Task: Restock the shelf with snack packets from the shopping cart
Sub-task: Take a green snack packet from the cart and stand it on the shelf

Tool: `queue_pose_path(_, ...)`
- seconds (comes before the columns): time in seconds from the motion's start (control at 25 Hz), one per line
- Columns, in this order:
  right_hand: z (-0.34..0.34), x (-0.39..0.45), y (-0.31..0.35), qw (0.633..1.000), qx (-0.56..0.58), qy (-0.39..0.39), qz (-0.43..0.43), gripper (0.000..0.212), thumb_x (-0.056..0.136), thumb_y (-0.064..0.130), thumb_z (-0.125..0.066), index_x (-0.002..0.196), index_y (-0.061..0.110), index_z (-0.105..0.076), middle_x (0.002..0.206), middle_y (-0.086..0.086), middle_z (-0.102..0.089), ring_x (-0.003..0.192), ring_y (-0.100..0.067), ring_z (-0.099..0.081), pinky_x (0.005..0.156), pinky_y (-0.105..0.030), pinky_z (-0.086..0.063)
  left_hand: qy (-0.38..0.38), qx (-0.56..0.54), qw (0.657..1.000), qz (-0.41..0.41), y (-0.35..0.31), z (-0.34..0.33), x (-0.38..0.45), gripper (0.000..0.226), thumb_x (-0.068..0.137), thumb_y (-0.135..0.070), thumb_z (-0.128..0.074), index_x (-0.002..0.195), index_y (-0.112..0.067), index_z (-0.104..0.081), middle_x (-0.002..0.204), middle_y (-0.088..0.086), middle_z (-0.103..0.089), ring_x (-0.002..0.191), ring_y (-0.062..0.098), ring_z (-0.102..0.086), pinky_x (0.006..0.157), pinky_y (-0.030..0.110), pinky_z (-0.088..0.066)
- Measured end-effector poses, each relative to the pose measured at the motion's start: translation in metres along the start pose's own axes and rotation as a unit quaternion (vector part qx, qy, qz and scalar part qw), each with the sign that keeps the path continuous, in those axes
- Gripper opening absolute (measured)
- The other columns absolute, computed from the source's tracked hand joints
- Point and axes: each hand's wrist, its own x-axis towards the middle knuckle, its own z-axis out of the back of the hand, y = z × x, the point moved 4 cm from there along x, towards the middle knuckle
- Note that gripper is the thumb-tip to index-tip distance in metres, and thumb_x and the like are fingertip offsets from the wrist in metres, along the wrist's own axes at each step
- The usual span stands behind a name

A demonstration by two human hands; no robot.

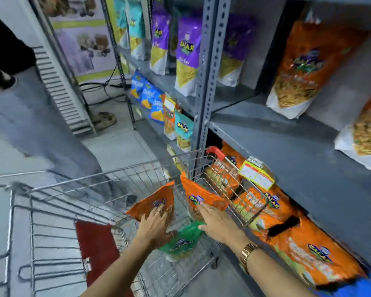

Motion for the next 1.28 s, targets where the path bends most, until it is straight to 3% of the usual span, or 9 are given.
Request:
queue_pose_path(0.16,-0.026,0.017,0.003,0.992,-0.08,0.098,-0.001,0.064,0.086,0.026,-0.06,0.135,0.005,-0.025,0.13,-0.022,-0.05,0.117,-0.035,-0.049,0.092,-0.044,-0.045,0.105,0.064,0.992,-0.01,0.008,-0.017,0.008,0.053,0.077,-0.044,-0.061,0.115,-0.008,-0.055,0.118,0.013,-0.061,0.106,0.03,-0.059,0.088,0.041,-0.051)
queue_pose_path(0.4,-0.027,0.023,0.006,0.988,-0.145,0.038,0.035,0.026,0.079,-0.012,-0.055,0.103,-0.001,-0.055,0.106,-0.019,-0.064,0.097,-0.032,-0.061,0.083,-0.039,-0.051,0.075,0.01,0.997,-0.016,0.016,-0.021,0.015,0.018,0.089,-0.01,-0.049,0.097,0.001,-0.062,0.088,0.008,-0.061,0.072,0.018,-0.054,0.075,0.031,-0.058)
queue_pose_path(0.56,-0.007,0.017,0.007,0.995,-0.086,-0.03,0.04,0.022,0.081,-0.009,-0.05,0.099,0.001,-0.058,0.092,-0.015,-0.066,0.088,-0.029,-0.064,0.079,-0.038,-0.054,0.039,-0.078,0.996,0.013,0.025,0.0,0.013,0.019,0.083,-0.008,-0.05,0.066,-0.011,-0.058,0.063,-0.004,-0.053,0.055,0.008,-0.052,0.046,0.014,-0.045)
queue_pose_path(0.64,0.011,0.009,0.0,0.998,0.003,-0.062,0.031,0.02,0.083,-0.002,-0.051,0.1,0.005,-0.06,0.069,-0.003,-0.059,0.068,-0.019,-0.062,0.063,-0.031,-0.053,0.007,-0.199,0.979,0.046,0.035,0.015,0.012,0.014,0.076,-0.007,-0.058,0.063,-0.009,-0.063,0.057,-0.005,-0.055,0.049,0.007,-0.049,0.04,0.01,-0.036)
queue_pose_path(0.72,0.032,-0.002,-0.009,0.989,0.11,-0.099,0.0,0.015,0.085,0.01,-0.054,0.098,0.011,-0.063,0.061,0.009,-0.047,0.056,-0.012,-0.049,0.057,-0.025,-0.043,-0.035,-0.395,0.914,0.09,0.042,0.032,0.004,0.007,0.072,-0.003,-0.065,0.07,-0.006,-0.072,0.06,0.002,-0.066,0.056,0.012,-0.056,0.046,0.015,-0.042)
queue_pose_path(0.84,0.062,-0.025,-0.014,0.958,0.229,-0.17,-0.021,0.026,0.084,0.015,-0.058,0.107,0.003,-0.061,0.092,0.009,-0.057,0.089,-0.013,-0.053,0.083,-0.028,-0.042,-0.082,-0.592,0.797,0.085,0.034,0.06,-0.011,0.014,0.074,-0.001,-0.066,0.064,-0.01,-0.071,0.06,0.005,-0.074,0.055,0.017,-0.067,0.047,0.02,-0.05)
queue_pose_path(0.92,0.086,-0.044,-0.012,0.938,0.264,-0.225,-0.017,0.033,0.084,0.015,-0.059,0.112,-0.001,-0.057,0.105,-0.002,-0.059,0.103,-0.018,-0.054,0.089,-0.033,-0.044,-0.108,-0.651,0.749,0.049,0.019,0.085,-0.017,0.008,0.076,-0.003,-0.063,0.071,-0.006,-0.068,0.062,0.004,-0.075,0.054,0.015,-0.069,0.047,0.021,-0.053)
queue_pose_path(1.04,0.132,-0.081,-0.011,0.896,0.278,-0.346,-0.001,0.019,0.082,0.012,-0.061,0.095,-0.002,-0.063,0.095,-0.021,-0.069,0.084,-0.028,-0.061,0.073,-0.036,-0.047,-0.164,-0.702,0.693,-0.017,-0.013,0.132,-0.025,0.009,0.081,-0.007,-0.059,0.077,-0.001,-0.064,0.059,-0.001,-0.074,0.055,0.012,-0.068,0.05,0.02,-0.056)
queue_pose_path(1.28,0.197,-0.179,-0.036,0.818,0.277,-0.502,-0.037,0.013,0.084,0.017,-0.059,0.078,0.005,-0.061,0.075,-0.024,-0.068,0.071,-0.035,-0.06,0.062,-0.035,-0.041,-0.217,-0.77,0.591,-0.101,-0.108,0.21,-0.04,0.005,0.082,-0.007,-0.061,0.086,-0.009,-0.064,0.071,0.0,-0.074,0.064,0.014,-0.068,0.061,0.026,-0.059)
